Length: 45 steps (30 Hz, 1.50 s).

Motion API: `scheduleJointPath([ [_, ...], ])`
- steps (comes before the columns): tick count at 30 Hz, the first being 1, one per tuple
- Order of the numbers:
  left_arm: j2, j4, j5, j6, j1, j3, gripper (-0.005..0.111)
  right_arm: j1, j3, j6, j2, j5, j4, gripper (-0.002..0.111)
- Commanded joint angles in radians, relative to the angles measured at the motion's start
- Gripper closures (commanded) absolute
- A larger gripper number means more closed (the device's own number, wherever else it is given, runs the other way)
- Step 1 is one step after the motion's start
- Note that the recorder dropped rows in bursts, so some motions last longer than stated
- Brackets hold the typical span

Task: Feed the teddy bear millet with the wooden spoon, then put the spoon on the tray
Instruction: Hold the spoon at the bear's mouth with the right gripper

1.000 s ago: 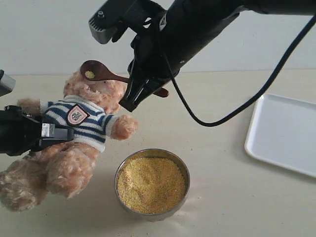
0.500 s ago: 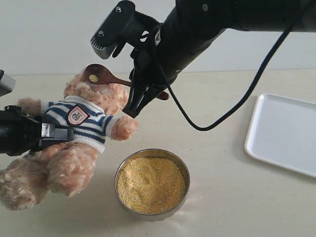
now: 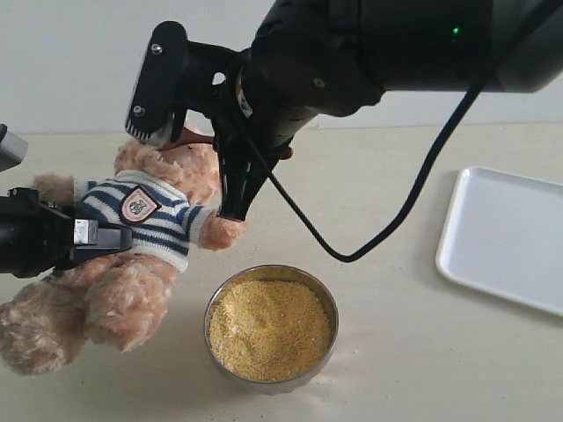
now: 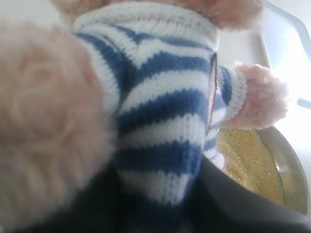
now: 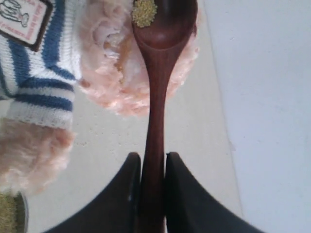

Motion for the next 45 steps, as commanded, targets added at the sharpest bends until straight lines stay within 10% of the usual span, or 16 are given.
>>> scheduleJointPath([
  [1,-0.001,-0.005,0.026,0.0,-0.004,0.002,0.102,0.021,-0.004,0.117,-0.004,0.04,-0.172,0.109],
  [45,-0.001,-0.005,0.033,0.004,-0.004,0.002,0.102,0.069,-0.004,0.304,-0.022,0.153,-0.225,0.109],
])
